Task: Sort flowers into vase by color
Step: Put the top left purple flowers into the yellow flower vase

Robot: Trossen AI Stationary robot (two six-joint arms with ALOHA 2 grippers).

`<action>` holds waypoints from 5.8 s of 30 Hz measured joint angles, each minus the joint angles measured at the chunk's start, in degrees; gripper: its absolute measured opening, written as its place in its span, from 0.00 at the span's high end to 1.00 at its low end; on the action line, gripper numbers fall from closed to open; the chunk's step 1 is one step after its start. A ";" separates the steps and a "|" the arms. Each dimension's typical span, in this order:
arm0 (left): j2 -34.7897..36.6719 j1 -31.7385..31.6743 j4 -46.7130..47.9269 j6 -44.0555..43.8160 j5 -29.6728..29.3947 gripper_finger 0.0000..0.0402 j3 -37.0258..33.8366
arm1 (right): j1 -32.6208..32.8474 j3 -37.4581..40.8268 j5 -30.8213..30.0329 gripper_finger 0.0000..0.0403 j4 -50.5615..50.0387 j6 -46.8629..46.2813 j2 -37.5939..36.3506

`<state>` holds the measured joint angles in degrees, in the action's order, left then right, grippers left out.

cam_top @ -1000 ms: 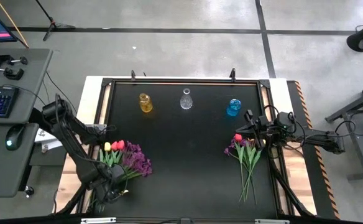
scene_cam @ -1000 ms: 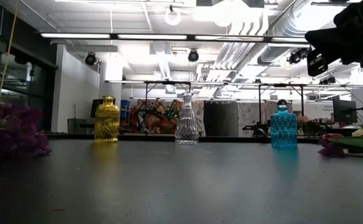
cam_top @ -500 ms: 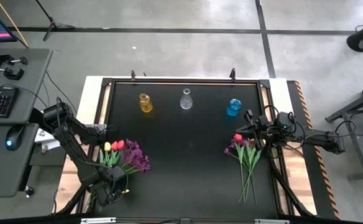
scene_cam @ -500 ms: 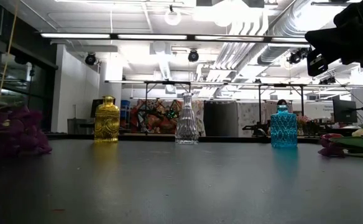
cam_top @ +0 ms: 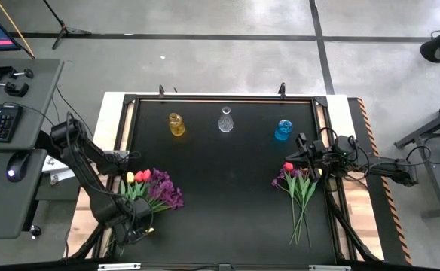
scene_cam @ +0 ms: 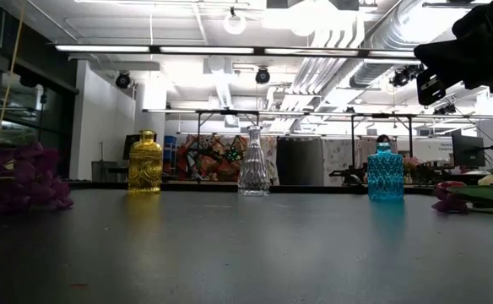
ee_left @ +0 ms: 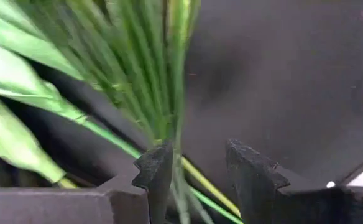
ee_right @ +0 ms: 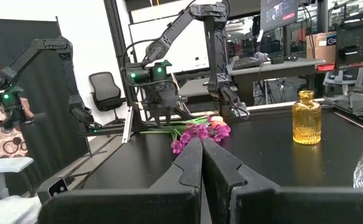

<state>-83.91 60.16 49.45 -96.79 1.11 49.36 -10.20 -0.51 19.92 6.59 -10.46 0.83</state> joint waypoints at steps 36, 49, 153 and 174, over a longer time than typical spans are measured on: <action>-5.16 0.29 1.67 0.65 0.10 0.88 0.02 | 0.02 0.00 0.00 1.00 -0.41 0.01 -0.01; 2.36 0.11 18.35 8.99 -31.37 0.99 14.27 | 0.02 0.00 0.00 1.00 -0.84 0.02 0.01; 44.51 -96.89 -59.31 91.89 -6.49 0.96 -28.96 | 0.02 0.00 0.00 1.00 -1.70 0.02 0.01; 45.88 -96.89 -57.85 86.77 7.52 0.52 -28.96 | 0.01 0.00 0.00 1.00 -1.70 0.01 0.01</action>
<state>-38.02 -36.73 -8.40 -10.02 8.63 20.40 -10.19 -0.51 19.92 4.89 -10.45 0.84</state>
